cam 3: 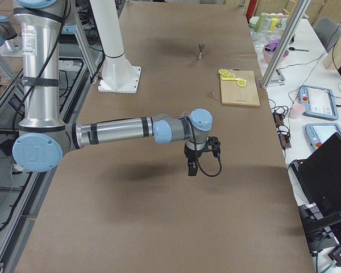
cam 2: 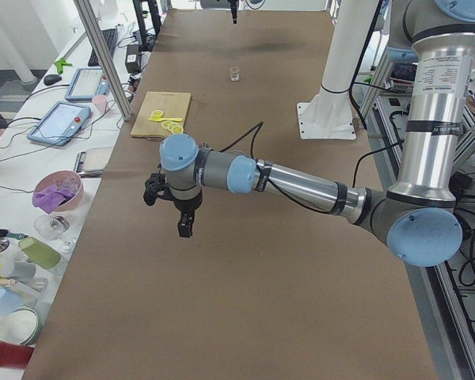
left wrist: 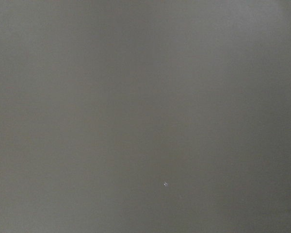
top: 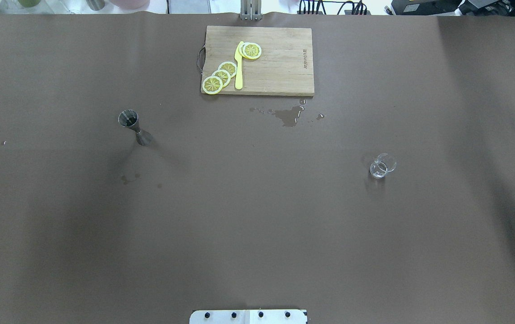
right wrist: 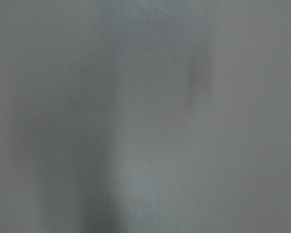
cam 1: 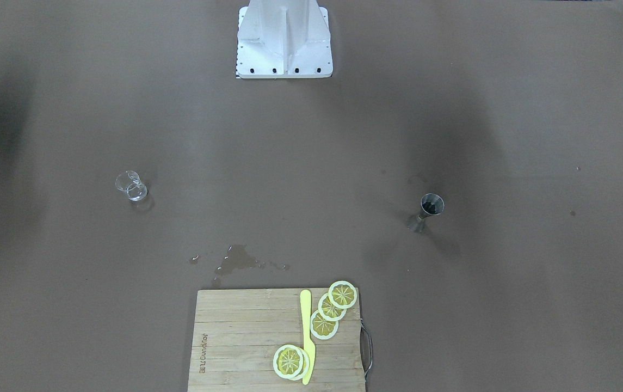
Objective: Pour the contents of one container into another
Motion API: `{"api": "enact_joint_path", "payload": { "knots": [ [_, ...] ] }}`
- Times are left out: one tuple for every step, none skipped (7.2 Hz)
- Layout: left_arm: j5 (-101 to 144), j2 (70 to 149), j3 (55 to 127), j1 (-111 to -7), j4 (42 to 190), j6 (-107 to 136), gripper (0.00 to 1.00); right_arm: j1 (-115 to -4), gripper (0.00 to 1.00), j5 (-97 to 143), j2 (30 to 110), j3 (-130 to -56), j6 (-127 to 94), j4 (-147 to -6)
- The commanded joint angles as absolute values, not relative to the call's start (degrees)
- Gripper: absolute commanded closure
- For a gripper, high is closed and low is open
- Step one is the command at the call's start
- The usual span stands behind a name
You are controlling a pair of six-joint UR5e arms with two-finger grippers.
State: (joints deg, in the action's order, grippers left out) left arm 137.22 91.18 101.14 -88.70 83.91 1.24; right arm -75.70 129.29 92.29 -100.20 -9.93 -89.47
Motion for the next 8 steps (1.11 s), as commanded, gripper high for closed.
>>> {"api": "enact_joint_path", "payload": {
  "knots": [
    [137.2, 85.1, 101.3, -93.1, 83.8, -6.2, 0.02, -75.7, 0.00, 129.3, 92.3, -100.2, -9.9, -89.5],
    [137.1, 84.0, 102.1, -93.7, 83.8, -6.2, 0.02, -75.7, 0.00, 129.3, 92.3, -100.2, -9.9, -89.5],
    [137.1, 84.0, 102.2, -93.7, 83.8, -6.2, 0.02, -75.7, 0.00, 129.4, 92.3, -100.2, -9.9, -89.5],
    [137.1, 84.0, 102.4, -93.8, 83.8, -6.2, 0.02, -75.7, 0.00, 129.4, 92.3, -100.2, -9.9, -89.5],
    [137.1, 83.8, 102.4, -93.8, 83.8, -6.2, 0.02, -75.7, 0.00, 129.4, 92.3, -100.2, -9.9, -89.5],
    [137.2, 83.6, 103.3, -94.0, 83.9, -6.2, 0.02, -75.7, 0.00, 129.4, 92.3, -100.2, -9.9, -89.5],
    [137.2, 83.1, 103.7, -94.1, 84.2, -6.2, 0.02, -75.7, 0.00, 129.4, 92.3, -100.2, -9.9, -89.5],
    [137.2, 83.2, 103.5, -94.0, 84.5, -6.2, 0.02, -75.7, 0.00, 129.4, 92.3, -100.2, -9.9, -89.5]
  ]
}}
